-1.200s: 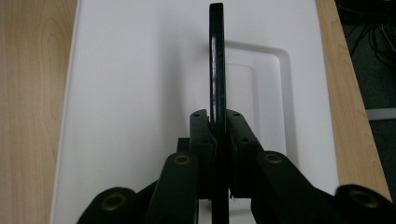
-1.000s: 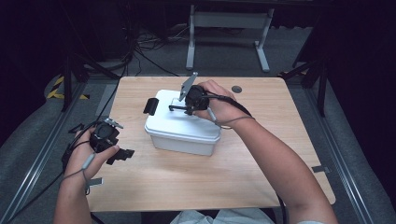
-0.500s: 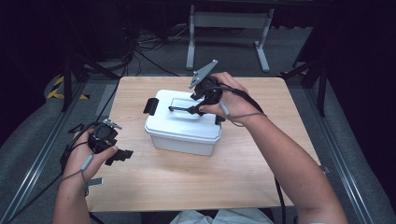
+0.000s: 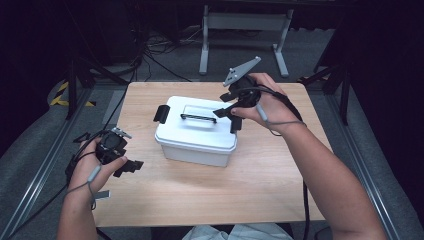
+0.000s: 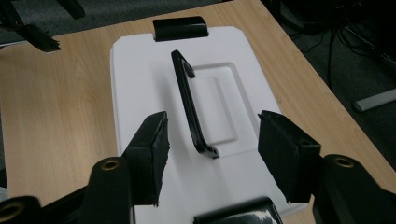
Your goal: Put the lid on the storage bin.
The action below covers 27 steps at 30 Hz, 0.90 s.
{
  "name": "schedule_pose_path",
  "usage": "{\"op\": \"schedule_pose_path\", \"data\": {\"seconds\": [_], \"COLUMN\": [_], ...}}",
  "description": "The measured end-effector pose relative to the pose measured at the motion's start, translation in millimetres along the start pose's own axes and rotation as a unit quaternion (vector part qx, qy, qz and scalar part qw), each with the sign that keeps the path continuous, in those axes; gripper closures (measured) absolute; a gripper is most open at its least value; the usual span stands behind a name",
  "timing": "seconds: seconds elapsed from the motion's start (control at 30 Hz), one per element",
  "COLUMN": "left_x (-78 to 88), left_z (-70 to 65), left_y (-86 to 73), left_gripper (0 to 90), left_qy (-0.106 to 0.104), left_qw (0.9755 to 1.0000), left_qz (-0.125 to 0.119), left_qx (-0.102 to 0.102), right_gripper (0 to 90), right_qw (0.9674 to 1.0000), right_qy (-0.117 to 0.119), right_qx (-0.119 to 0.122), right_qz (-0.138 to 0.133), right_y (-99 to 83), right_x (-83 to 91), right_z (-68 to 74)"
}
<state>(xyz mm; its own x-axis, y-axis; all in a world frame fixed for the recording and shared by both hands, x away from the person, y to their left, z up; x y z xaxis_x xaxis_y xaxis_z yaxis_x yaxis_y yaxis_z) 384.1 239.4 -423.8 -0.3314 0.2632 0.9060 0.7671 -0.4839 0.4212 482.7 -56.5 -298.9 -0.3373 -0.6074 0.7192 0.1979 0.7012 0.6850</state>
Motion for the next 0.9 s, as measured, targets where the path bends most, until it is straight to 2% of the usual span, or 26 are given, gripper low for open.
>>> {"op": "schedule_pose_path", "data": {"seconds": [0.4,0.67,0.9], "left_x": [0.7,0.1,-0.9], "left_z": [0.8,1.7,2.2], "left_y": [2.4,2.4,3.3], "left_gripper": [23.8,23.7,23.6], "left_qy": [0.003,0.003,0.001], "left_qw": [0.9999,1.0,0.9999], "left_qz": [-0.009,-0.005,-0.011], "left_qx": [0.006,0.005,0.011], "right_gripper": [43.2,42.4,41.0], "right_qw": [0.9979,0.9939,0.9905], "right_qy": [-0.035,-0.066,-0.084], "right_qx": [-0.054,-0.088,-0.109], "right_qz": [-0.013,-0.01,0.004], "right_y": [-46.8,-80.6,-107.8], "right_x": [36.1,62.8,73.8], "right_z": [-24.2,-38.7,-48.5]}}
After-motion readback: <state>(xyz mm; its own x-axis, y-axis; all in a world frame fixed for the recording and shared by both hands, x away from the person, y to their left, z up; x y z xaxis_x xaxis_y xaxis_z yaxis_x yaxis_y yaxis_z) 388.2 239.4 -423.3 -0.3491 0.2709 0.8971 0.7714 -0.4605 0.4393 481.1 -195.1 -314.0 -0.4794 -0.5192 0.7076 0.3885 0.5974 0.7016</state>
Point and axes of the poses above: each handheld gripper's, and its own axes: x roughly backward along the jaws, y roughly out of its top, z roughly to its left, the point moved 8 cm from there along -x, roughly forward along the jaws, and after that the axes turned 1 degree about y, right-handed, at the moved point
